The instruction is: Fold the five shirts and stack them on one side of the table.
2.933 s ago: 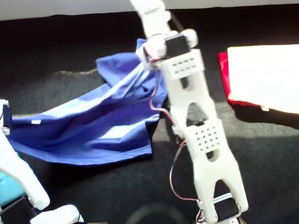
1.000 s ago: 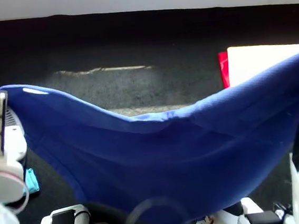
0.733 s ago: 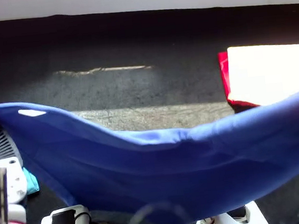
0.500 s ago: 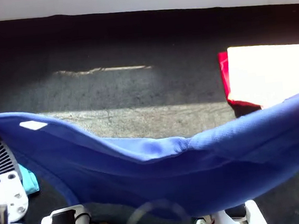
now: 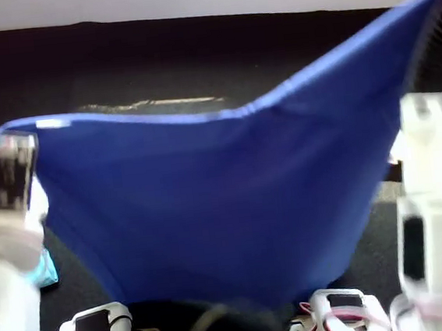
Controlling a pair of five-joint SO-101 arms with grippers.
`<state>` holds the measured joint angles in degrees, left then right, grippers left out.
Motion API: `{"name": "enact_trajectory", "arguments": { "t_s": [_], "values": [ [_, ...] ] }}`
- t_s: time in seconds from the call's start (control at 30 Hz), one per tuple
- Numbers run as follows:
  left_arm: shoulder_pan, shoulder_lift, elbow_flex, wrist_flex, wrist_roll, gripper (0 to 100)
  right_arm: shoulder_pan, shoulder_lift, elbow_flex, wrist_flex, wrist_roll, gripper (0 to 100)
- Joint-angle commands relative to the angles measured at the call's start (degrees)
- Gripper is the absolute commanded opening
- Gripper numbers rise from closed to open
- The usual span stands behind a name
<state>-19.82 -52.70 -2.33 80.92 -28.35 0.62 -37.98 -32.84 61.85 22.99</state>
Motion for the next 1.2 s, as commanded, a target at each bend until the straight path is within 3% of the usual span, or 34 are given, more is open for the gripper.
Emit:
{"name": "enact_trajectory", "arguments": {
  "t_s": [0.0, 0.27, 0.47, 0.7, 0.87, 1.17],
  "values": [
    [-1.3, 0.0, 8.7, -10.4, -0.4, 1, -0.9, 0.0, 12.1, -8.0, 0.1, 0.6],
    [-0.4, 10.7, 17.5, -25.2, -0.4, 1, -6.7, 4.6, 36.4, -26.0, 0.1, 0.6],
    [-0.4, 29.4, 13.7, -32.9, -0.4, 1, -7.8, 17.6, 37.0, -31.3, 0.1, 0.6],
    [-0.3, 52.4, -5.9, -32.3, -0.4, 1, -7.8, 36.4, 21.8, -32.0, 0.1, 0.6],
    [0.0, 66.9, -18.8, -25.7, -0.4, 1, -7.9, 51.0, 10.7, -31.8, 0.1, 0.6],
    [2.3, 86.1, -34.1, -17.9, -0.2, 1, -8.0, 66.4, 8.3, -31.7, 0.1, 0.6]
  ]
}}
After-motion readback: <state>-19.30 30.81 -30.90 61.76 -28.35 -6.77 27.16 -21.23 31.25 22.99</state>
